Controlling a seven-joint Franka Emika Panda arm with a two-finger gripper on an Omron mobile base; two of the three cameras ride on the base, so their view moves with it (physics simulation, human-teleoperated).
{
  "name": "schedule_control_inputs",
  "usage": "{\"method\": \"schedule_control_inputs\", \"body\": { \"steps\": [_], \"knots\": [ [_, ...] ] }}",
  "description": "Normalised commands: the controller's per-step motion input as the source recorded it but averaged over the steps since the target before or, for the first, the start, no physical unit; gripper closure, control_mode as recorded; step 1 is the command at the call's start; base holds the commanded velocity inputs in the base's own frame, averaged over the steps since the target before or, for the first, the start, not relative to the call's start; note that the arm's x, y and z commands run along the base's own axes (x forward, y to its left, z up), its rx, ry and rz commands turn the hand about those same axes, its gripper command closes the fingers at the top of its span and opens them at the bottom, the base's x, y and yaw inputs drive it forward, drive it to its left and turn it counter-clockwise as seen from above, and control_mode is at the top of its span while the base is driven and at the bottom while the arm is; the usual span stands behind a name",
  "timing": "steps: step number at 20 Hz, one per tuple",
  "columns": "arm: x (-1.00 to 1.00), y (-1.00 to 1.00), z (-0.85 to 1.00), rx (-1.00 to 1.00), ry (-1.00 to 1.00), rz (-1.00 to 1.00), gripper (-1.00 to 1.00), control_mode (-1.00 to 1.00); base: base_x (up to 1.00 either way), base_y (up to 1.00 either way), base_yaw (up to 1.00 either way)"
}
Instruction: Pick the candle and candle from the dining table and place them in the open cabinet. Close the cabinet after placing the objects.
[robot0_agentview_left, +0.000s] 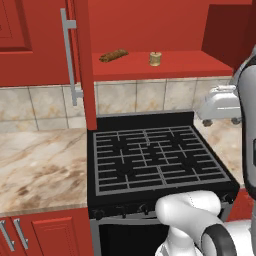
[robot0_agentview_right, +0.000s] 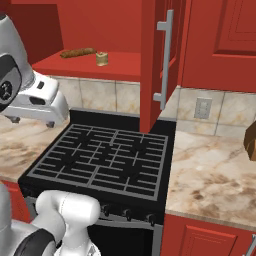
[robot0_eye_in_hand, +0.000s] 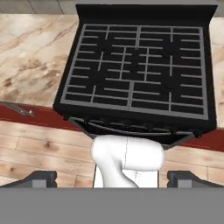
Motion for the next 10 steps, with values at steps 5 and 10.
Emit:
{"method": "schedule_control_inputs", "body": {
  "steps": [5,10],
  "knots": [
    [-0.35,0.00,-0.92,0.07,0.09,0.07,-1.00,-1.00,0.00,0.00,0.00],
    [0.00,0.02,-0.71,-0.04,0.20,-0.16,-1.00,-1.00,0.00,0.00,0.00]
  ]
}}
